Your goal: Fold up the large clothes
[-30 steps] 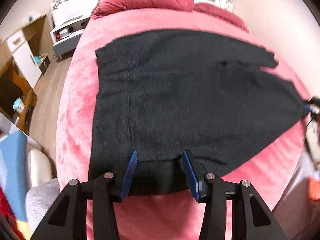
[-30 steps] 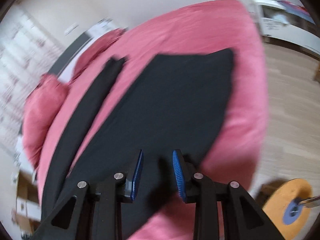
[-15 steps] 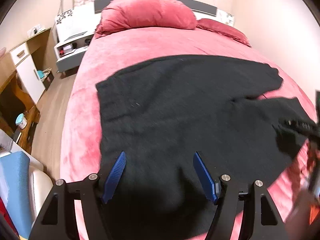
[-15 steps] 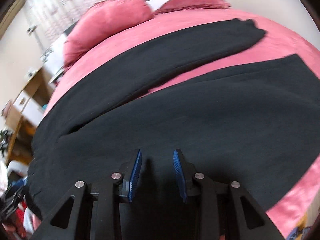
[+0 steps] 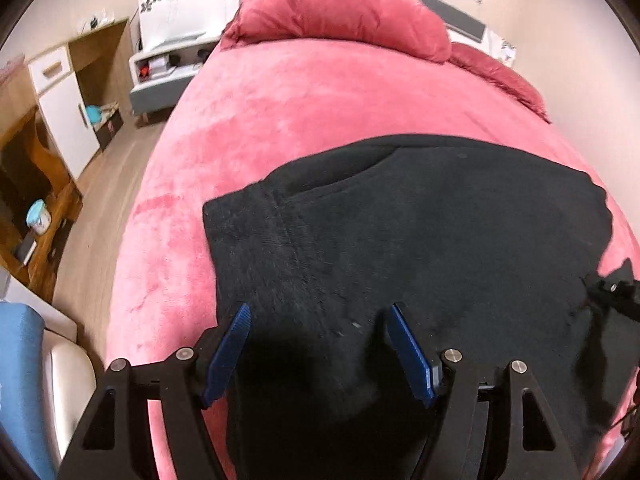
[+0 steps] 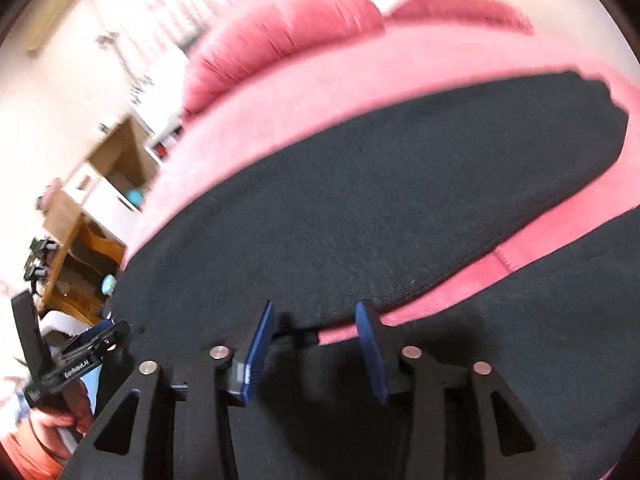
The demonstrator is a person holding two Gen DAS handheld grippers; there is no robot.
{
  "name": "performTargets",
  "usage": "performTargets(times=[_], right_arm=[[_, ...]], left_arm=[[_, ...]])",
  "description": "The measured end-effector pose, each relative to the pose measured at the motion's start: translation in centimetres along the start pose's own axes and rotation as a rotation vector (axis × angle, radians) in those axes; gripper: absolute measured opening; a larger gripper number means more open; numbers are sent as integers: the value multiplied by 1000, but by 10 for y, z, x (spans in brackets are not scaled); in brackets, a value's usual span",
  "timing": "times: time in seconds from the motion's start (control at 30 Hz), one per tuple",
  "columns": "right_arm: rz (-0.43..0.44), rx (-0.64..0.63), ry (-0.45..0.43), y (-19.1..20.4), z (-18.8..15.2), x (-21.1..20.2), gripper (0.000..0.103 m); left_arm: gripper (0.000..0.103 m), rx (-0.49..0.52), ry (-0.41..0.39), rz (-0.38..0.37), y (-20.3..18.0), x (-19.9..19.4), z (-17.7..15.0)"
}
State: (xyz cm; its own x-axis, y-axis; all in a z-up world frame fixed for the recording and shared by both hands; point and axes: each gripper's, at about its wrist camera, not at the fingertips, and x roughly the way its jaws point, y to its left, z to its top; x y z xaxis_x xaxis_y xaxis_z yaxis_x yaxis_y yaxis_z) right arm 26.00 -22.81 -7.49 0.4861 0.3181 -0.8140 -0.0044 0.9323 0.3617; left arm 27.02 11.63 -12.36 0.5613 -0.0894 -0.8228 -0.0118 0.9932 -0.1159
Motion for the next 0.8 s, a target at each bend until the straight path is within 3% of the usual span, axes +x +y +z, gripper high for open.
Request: performTargets(times=[0.07,0.1,0.13,0.2,0.3,0.33,0.43,0.5,0.57,0.7,0.8], right_arm=[[7,46,60,-3,11,18,42],[17,36,39,-1,17,21,33],[20,5,1,4,27,20,14],[18,-44,-79,11,38,8,11],[1,-57,-132,18,48,6,10],[-22,-62,-110,17,48,15,10],[-136,-109,-34,15,43,50,10],[-120,-98,-73,12,36,43,12],[-120,-80,-98,13,23,22,25],[-112,-157,-194,28,-5,-15,28],[-91,-219,-220,42,-21,-19,29]], left_arm=[[72,10,-10,27,2,9,0],[74,25,-24,46,0,11,0],[77,41,-39,66,-3,13,1],[83,47,-61,102,-4,15,0],[89,-32,-50,94,11,26,1],[95,-66,-43,84,17,29,1],[96,-108,-31,44,26,32,3],[95,-113,-37,37,29,26,4],[92,-151,-65,30,39,16,9],[90,-241,-111,10,62,7,25],[90,-189,-81,31,63,15,43]])
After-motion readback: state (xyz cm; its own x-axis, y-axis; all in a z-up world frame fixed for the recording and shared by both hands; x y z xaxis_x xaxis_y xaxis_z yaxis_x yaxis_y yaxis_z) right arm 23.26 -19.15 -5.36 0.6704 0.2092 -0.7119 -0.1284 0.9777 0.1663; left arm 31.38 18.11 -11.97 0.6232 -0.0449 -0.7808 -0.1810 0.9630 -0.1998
